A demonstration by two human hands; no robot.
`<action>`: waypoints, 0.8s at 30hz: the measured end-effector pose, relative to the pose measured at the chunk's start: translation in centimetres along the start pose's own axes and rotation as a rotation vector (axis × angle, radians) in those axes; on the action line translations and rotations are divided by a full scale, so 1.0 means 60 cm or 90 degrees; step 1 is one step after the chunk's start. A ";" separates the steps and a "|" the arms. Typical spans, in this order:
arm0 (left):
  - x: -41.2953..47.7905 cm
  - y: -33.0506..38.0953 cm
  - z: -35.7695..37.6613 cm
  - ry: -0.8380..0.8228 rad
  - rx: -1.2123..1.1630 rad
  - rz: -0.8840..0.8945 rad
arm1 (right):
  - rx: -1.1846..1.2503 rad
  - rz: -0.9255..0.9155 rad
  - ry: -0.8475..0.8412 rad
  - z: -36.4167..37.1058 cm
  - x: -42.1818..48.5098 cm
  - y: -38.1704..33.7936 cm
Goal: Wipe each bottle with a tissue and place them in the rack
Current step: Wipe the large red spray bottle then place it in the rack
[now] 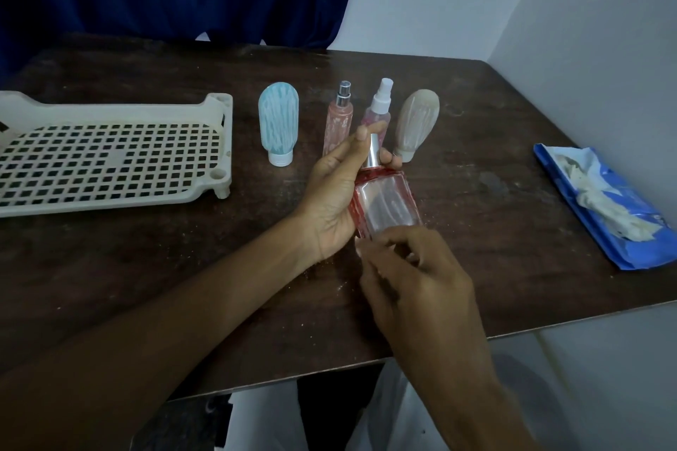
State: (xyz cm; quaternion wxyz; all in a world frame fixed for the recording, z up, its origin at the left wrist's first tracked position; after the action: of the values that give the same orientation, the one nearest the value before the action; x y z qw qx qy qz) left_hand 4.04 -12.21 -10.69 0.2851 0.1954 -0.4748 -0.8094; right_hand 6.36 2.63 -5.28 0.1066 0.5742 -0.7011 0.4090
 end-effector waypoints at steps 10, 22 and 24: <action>-0.002 0.003 -0.006 0.006 0.009 0.005 | -0.016 0.032 0.045 -0.015 0.004 0.021; 0.001 0.004 0.000 -0.018 0.027 0.017 | 0.007 0.133 0.113 -0.050 -0.006 0.089; 0.000 0.002 0.000 -0.017 0.028 0.018 | 0.031 0.114 0.111 -0.044 -0.004 0.075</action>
State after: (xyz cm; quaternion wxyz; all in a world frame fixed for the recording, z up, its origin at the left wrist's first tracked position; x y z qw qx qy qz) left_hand 4.08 -12.23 -10.58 0.2858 0.1844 -0.4989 -0.7971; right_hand 1.55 4.66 -5.76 0.1161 0.4743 -0.7273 0.4822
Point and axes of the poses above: each hand's wrist, its own x-axis towards the middle knuckle, its own z-axis out of the palm, y = z × x, the point moved 9 cm from there along x, towards the middle knuckle, and after that the axes turned 13 degrees about x, right-handed, at the moved point
